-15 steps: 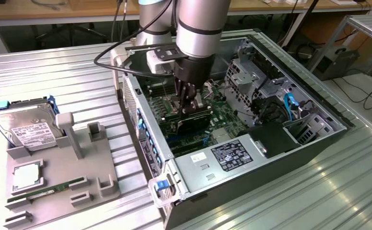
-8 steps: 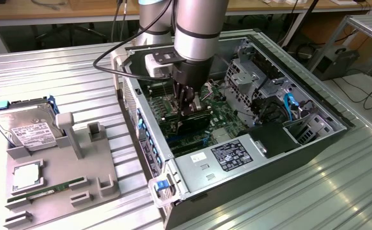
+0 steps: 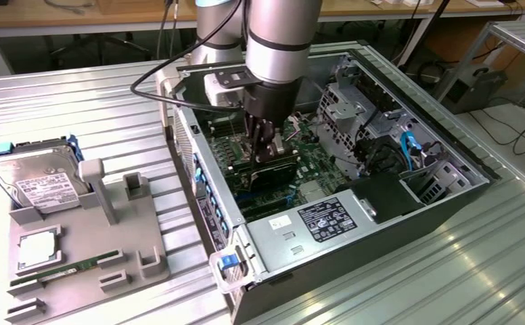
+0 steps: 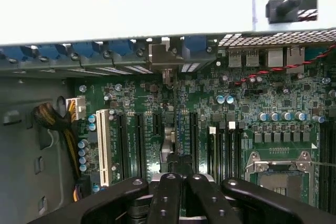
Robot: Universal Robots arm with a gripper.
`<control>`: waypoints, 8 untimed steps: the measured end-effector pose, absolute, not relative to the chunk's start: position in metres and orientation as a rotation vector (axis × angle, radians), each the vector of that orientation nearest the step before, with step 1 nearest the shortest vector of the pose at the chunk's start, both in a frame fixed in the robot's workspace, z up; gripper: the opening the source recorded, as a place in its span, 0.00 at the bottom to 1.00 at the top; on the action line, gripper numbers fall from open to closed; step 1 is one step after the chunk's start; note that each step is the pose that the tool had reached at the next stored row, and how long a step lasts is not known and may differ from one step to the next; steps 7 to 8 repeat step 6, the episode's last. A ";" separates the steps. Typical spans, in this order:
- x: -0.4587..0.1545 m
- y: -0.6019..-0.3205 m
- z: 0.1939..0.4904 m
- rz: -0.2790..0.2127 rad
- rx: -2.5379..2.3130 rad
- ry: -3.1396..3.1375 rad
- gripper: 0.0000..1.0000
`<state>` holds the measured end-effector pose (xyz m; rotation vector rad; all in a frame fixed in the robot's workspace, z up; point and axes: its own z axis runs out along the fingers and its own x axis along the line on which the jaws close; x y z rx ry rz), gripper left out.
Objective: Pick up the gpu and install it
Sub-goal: 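Press down on the gpu until it lock into place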
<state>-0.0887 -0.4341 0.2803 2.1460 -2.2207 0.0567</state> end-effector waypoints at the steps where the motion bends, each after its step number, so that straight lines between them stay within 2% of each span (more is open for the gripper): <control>1: -0.089 -0.434 0.282 0.057 2.147 -2.220 0.11; 8: -0.094 -0.434 0.282 0.058 2.147 -2.221 0.11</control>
